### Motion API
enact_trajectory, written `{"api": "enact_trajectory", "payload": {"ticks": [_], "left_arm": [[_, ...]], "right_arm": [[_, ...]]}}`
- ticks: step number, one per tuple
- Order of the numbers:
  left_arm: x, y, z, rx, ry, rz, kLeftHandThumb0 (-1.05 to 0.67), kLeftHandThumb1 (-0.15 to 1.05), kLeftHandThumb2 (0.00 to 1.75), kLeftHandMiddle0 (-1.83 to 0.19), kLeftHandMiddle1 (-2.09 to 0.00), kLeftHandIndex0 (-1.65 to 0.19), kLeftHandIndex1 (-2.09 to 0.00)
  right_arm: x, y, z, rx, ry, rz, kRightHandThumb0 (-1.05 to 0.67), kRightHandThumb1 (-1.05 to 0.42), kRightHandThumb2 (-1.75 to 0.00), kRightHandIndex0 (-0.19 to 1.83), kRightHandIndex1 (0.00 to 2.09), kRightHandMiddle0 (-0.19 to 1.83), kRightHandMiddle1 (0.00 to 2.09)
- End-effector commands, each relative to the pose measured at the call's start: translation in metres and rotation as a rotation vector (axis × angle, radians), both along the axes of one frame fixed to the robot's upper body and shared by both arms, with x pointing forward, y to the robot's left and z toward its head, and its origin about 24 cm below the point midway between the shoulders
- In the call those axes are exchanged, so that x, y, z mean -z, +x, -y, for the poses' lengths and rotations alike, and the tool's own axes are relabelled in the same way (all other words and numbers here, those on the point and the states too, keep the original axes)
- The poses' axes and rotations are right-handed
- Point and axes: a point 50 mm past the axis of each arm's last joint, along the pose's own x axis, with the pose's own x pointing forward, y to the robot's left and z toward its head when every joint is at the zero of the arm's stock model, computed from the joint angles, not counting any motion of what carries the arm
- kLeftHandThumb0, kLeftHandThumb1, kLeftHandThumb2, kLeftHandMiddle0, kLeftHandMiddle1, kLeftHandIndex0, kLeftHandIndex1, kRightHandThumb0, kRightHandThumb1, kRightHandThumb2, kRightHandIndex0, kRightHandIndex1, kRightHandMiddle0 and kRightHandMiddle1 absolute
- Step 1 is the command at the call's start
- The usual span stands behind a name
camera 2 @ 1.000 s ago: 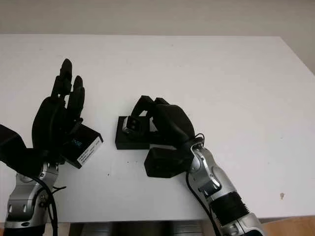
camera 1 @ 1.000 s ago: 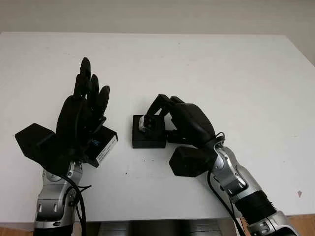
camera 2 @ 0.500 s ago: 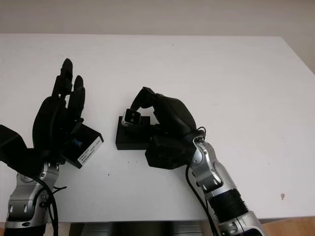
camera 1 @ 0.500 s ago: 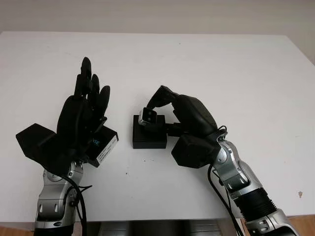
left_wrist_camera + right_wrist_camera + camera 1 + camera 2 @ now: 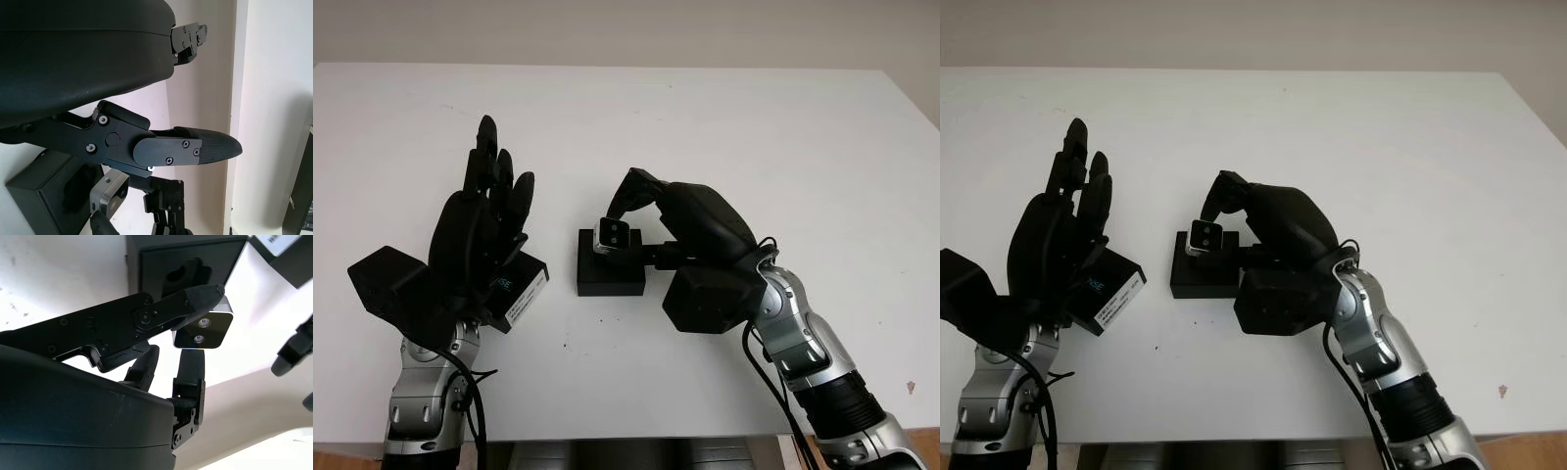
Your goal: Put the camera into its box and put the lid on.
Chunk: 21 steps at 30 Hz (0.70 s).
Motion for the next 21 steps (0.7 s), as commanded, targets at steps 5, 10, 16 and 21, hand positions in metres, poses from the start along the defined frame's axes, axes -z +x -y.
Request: {"api": "enact_trajectory", "payload": {"ticks": [5,10,16,21], "left_arm": [[0.0,0.0,0.001,0.0,-0.003,0.006,-0.76,1.05,0.39,0.19,0.0,0.19,0.0],[0.0,0.0,0.001,-0.002,-0.004,0.005,-0.76,1.05,0.38,0.19,0.0,0.19,0.0],[0.0,0.0,0.002,0.002,-0.001,0.009,-0.75,1.05,0.4,0.19,0.0,0.19,0.0],[0.0,0.0,0.002,0.003,-0.015,0.005,-0.75,1.05,0.37,0.19,0.0,0.19,0.0]], "right_arm": [[-0.011,-0.001,-0.004,-0.019,-0.072,0.052,-0.38,-1.05,-0.06,0.45,0.76,0.49,1.94],[-0.012,-0.003,-0.008,-0.014,-0.096,0.037,-0.38,-1.04,-0.05,0.47,0.72,0.51,1.77],[-0.012,-0.004,-0.012,-0.008,-0.103,0.021,-0.38,-1.04,-0.05,0.49,0.69,0.51,1.74],[-0.01,-0.005,-0.015,-0.004,-0.104,0.022,-0.37,-1.03,-0.05,0.52,0.66,0.51,1.66]]}}
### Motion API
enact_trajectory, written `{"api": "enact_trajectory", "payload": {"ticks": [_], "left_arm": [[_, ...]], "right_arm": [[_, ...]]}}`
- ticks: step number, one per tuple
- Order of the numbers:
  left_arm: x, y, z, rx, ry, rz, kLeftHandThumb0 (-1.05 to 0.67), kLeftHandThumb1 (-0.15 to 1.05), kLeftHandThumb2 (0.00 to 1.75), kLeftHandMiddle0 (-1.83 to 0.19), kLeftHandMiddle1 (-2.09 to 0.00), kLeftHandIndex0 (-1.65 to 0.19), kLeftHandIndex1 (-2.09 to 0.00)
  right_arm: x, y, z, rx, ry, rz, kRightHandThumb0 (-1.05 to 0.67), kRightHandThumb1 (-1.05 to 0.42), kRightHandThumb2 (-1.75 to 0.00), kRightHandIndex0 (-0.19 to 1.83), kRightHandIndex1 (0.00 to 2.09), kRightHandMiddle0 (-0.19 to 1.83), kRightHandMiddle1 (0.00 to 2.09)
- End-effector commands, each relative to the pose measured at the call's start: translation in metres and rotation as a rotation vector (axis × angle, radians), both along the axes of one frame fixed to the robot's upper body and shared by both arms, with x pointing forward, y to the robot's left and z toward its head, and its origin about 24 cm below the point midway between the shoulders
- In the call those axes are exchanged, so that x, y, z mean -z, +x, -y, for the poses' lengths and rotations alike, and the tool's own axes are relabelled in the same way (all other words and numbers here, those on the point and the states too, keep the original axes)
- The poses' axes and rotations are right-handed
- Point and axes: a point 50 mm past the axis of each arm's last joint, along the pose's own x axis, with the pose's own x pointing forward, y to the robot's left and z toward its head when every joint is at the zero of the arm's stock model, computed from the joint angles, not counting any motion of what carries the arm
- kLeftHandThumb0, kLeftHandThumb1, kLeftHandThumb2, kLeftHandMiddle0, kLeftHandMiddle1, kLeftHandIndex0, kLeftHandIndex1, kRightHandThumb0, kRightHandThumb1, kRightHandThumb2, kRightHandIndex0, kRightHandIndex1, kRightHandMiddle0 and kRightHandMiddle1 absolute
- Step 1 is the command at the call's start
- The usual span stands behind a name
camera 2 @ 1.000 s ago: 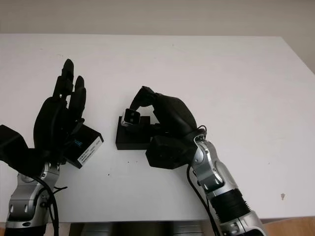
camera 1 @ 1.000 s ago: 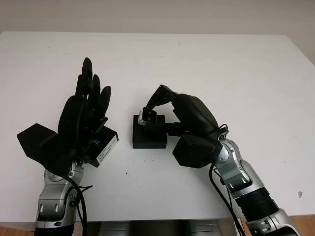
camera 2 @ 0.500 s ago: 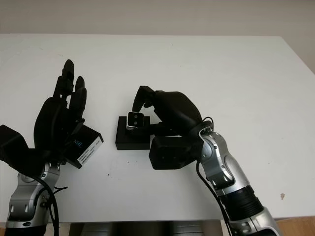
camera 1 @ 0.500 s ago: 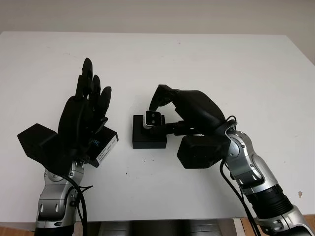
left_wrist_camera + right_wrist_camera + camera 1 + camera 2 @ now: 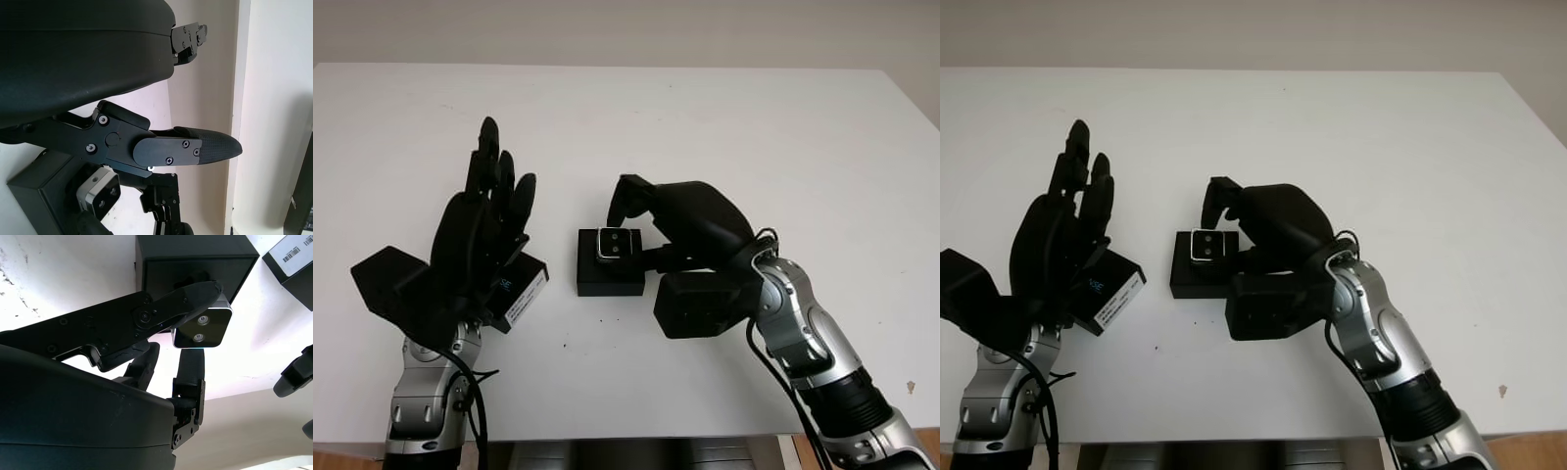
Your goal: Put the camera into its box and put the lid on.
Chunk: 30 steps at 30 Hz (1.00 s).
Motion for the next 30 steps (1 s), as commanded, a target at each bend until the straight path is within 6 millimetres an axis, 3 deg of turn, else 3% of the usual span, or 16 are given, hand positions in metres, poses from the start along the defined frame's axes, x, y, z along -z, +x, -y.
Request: {"api": "enact_trajectory", "payload": {"ticks": [1,13,24,30], "left_arm": [[-0.002,-0.001,0.001,0.002,-0.008,0.013,-0.75,1.05,0.37,0.19,0.0,0.19,0.0],[-0.002,-0.002,0.001,-0.008,-0.012,0.013,-0.76,1.05,0.37,0.19,0.0,0.19,0.0],[-0.001,-0.003,0.001,-0.008,-0.008,0.012,-0.76,1.05,0.37,0.19,0.0,0.19,0.0],[-0.001,-0.003,0.001,-0.001,-0.007,0.016,-0.76,1.05,0.38,0.19,0.0,0.19,0.0]], "right_arm": [[-0.005,-0.001,-0.005,-0.017,0.003,0.035,-0.37,-1.03,-0.05,0.53,0.66,0.52,1.69],[0.003,0.001,-0.004,-0.003,0.01,0.013,-0.37,-1.04,-0.07,0.55,0.69,0.51,1.97],[0.006,0.002,0.0,0.006,0.011,-0.01,-0.37,-1.03,-0.06,0.54,0.71,0.5,1.72],[0.009,0.003,0.001,0.008,0.017,-0.015,-0.36,-1.03,-0.06,0.54,0.71,0.52,1.76]]}}
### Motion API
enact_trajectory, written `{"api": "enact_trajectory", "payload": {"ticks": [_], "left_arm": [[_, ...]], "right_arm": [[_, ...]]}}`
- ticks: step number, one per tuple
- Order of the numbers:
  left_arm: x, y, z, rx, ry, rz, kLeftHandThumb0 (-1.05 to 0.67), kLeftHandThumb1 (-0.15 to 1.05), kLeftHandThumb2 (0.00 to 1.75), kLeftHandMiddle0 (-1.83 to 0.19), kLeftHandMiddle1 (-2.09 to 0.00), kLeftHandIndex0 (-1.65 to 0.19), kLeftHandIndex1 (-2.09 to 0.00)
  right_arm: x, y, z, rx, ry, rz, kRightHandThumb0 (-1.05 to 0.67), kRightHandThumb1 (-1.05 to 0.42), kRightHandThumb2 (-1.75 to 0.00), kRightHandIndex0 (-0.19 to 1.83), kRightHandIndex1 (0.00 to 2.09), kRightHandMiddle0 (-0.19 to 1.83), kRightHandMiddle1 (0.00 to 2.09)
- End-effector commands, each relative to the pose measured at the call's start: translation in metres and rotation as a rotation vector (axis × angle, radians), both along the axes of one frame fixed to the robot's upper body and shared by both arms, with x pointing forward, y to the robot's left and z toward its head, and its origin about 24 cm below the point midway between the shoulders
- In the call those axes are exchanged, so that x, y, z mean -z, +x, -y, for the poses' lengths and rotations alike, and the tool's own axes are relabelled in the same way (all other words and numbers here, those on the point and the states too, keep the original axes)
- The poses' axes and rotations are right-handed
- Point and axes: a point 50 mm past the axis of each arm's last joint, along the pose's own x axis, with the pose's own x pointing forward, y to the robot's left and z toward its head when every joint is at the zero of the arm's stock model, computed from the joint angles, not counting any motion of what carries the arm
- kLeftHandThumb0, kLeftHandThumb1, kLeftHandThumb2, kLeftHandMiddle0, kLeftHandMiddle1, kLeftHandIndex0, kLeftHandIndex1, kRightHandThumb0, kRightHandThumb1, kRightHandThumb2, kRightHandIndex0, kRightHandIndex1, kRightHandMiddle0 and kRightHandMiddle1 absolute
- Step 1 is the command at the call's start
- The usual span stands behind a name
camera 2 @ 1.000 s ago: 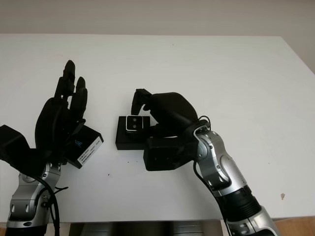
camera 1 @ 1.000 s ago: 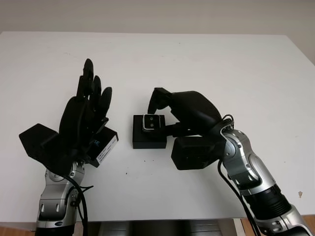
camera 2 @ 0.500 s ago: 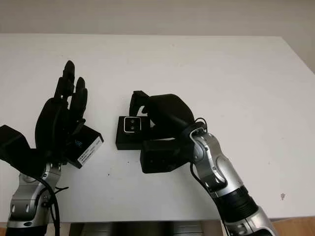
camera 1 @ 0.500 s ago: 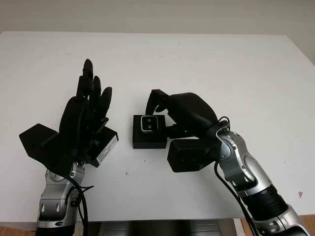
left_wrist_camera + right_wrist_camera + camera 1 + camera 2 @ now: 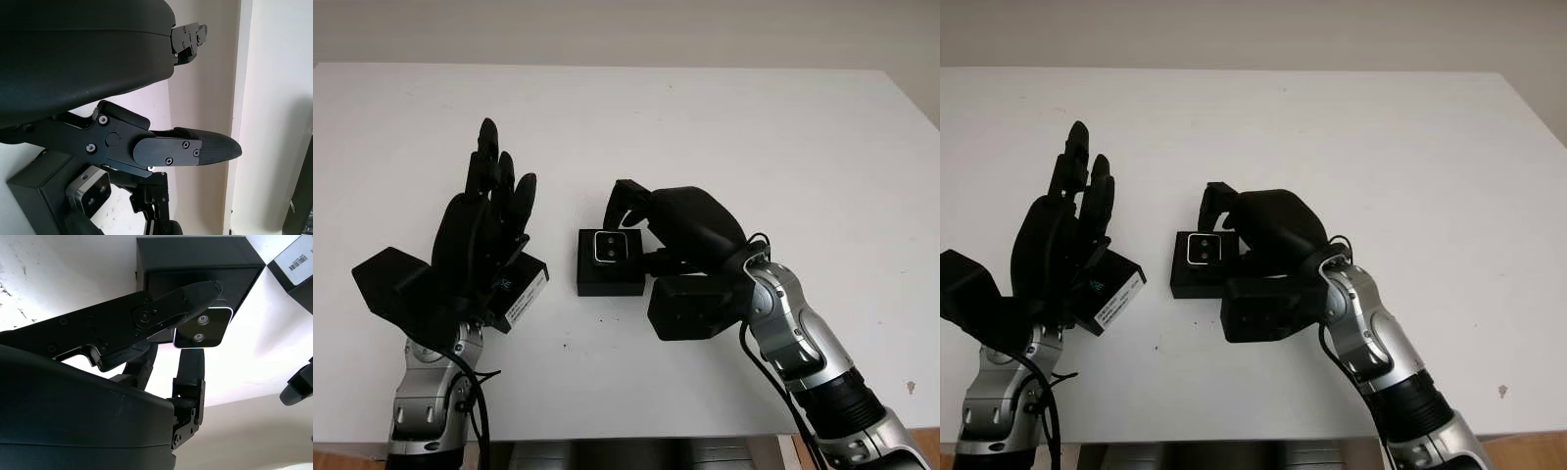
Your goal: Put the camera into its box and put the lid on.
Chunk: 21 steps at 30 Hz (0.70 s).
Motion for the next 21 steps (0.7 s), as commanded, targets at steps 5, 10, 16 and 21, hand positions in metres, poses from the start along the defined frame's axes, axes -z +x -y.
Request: {"api": "enact_trajectory", "payload": {"ticks": [5,10,16,21], "left_arm": [[-0.0028,-0.0021,0.0,0.0,-0.004,0.015,-0.76,1.05,0.37,0.19,0.0,0.19,0.0],[-0.0029,-0.0023,0.0001,-0.002,0.001,0.016,-0.76,1.05,0.37,0.19,0.0,0.19,0.0],[-0.0033,-0.0023,0.0008,0.001,-0.003,0.017,-0.76,1.05,0.37,0.19,0.0,0.19,0.0],[-0.0031,-0.0028,0.0016,-0.003,-0.013,0.016,-0.75,1.05,0.37,0.19,0.0,0.19,0.0]], "right_arm": [[0.0012,0.0014,0.0022,0.006,0.013,0.001,-0.36,-1.04,-0.05,0.54,0.74,0.52,1.9],[0.0027,0.0023,0.0035,0.014,0.008,0.002,-0.36,-1.04,-0.05,0.54,0.79,0.53,2.02],[0.0019,0.0024,0.0044,0.028,-0.002,-0.008,-0.35,-1.04,-0.05,0.5,0.84,0.48,1.9],[0.0022,0.002,0.0049,0.027,-0.016,-0.008,-0.36,-1.04,-0.06,0.49,0.85,0.48,1.92]]}}
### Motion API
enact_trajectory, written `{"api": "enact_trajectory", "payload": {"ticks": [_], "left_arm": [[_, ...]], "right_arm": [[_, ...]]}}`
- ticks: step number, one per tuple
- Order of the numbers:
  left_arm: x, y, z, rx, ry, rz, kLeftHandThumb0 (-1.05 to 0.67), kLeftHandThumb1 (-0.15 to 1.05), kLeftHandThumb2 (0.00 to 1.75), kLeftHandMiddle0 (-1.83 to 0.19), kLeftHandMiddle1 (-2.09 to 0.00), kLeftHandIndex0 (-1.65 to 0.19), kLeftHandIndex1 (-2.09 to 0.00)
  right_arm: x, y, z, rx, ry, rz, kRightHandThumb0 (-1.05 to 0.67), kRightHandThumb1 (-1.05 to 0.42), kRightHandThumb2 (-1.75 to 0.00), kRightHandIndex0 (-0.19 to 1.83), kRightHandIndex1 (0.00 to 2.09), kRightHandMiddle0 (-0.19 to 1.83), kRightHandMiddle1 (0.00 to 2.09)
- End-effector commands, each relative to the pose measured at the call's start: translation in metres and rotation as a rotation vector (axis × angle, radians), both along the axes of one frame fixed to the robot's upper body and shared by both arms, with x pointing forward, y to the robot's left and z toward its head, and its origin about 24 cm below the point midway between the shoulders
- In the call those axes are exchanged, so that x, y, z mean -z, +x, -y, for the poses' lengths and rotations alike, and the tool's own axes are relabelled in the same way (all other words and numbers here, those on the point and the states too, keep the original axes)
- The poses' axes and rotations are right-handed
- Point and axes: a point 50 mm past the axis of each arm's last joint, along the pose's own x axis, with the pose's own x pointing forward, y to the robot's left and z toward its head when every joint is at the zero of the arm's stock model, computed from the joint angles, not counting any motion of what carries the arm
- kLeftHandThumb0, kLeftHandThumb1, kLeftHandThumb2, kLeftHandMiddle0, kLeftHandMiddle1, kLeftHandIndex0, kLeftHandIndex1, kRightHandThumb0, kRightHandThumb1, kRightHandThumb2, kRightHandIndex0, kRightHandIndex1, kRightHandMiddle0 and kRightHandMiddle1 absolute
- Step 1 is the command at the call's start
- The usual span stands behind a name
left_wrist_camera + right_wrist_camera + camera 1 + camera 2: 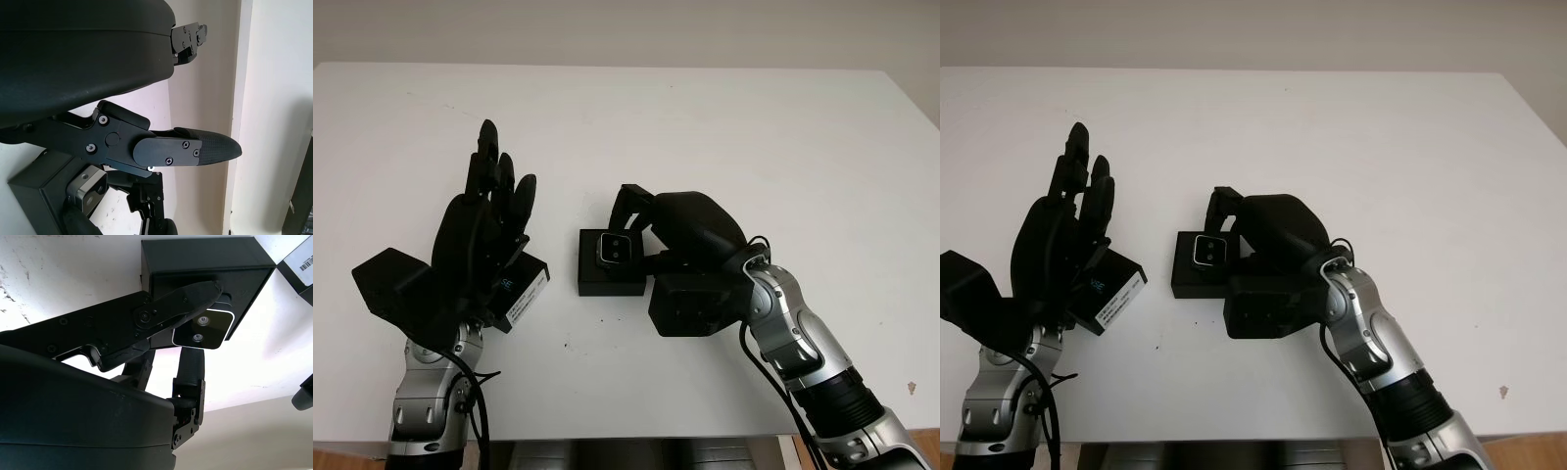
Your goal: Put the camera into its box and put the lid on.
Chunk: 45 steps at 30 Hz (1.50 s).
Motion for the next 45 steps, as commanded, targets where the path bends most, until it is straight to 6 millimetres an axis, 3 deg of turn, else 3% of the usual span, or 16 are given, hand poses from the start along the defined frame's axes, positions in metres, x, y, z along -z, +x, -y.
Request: {"api": "enact_trajectory", "payload": {"ticks": [1,16,26,32,36,38,41,43,45], "left_arm": [[-0.003,-0.002,0.002,0.0,-0.003,0.017,-0.75,1.05,0.37,0.19,0.0,0.19,0.0],[-0.002,-0.003,0.002,-0.001,-0.012,0.015,-0.76,1.05,0.37,0.19,0.0,0.19,0.0],[-0.002,-0.004,0.003,-0.004,-0.013,0.016,-0.76,1.05,0.37,0.19,0.0,0.19,0.0],[-0.002,-0.004,0.004,-0.002,-0.02,0.014,-0.76,1.05,0.37,0.19,0.0,0.19,0.0],[-0.002,-0.004,0.004,-0.007,-0.024,0.014,-0.77,1.05,0.35,0.19,0.0,0.19,0.0],[-0.002,-0.004,0.005,-0.008,-0.021,0.015,-0.77,1.05,0.36,0.19,0.0,0.19,0.0],[-0.001,-0.005,0.005,-0.01,-0.021,0.014,-0.77,1.05,0.36,0.19,0.0,0.19,0.0],[-0.001,-0.005,0.005,-0.012,-0.023,0.012,-0.77,1.05,0.36,0.19,0.0,0.19,0.0],[-0.001,-0.005,0.005,-0.012,-0.025,0.013,-0.77,1.05,0.35,0.19,0.0,0.19,0.0]], "right_arm": [[-0.003,-0.001,0.002,0.004,-0.012,0.009,-0.35,-1.05,-0.06,0.49,0.87,0.47,1.94],[-0.006,-0.001,0.004,0.01,-0.043,0.012,-0.34,-1.04,-0.06,0.44,1.02,0.36,2.09],[-0.006,-0.002,0.004,0.023,-0.087,0.016,-0.34,-1.04,-0.05,0.43,1.33,0.57,2.09],[-0.007,-0.002,0.004,0.024,-0.139,0.028,-0.35,-1.04,-0.05,0.42,1.31,0.56,2.09],[-0.007,-0.003,0.004,0.021,-0.213,0.039,-0.4,-1.03,-0.05,0.45,1.16,0.43,2.09],[-0.008,-0.004,0.003,0.018,-0.272,0.052,-0.51,-1.03,-0.05,0.37,0.95,0.24,2.07],[-0.009,-0.005,0.001,0.011,-0.359,0.08,-0.63,-1.0,-0.05,0.29,0.48,-0.03,1.73],[-0.011,-0.006,0.0,0.01,-0.391,0.09,-0.68,-0.98,-0.05,0.19,0.19,-0.09,1.32],[-0.013,-0.007,0.0,0.007,-0.399,0.093,-0.7,-0.97,-0.05,0.14,0.09,-0.06,1.02]]}}
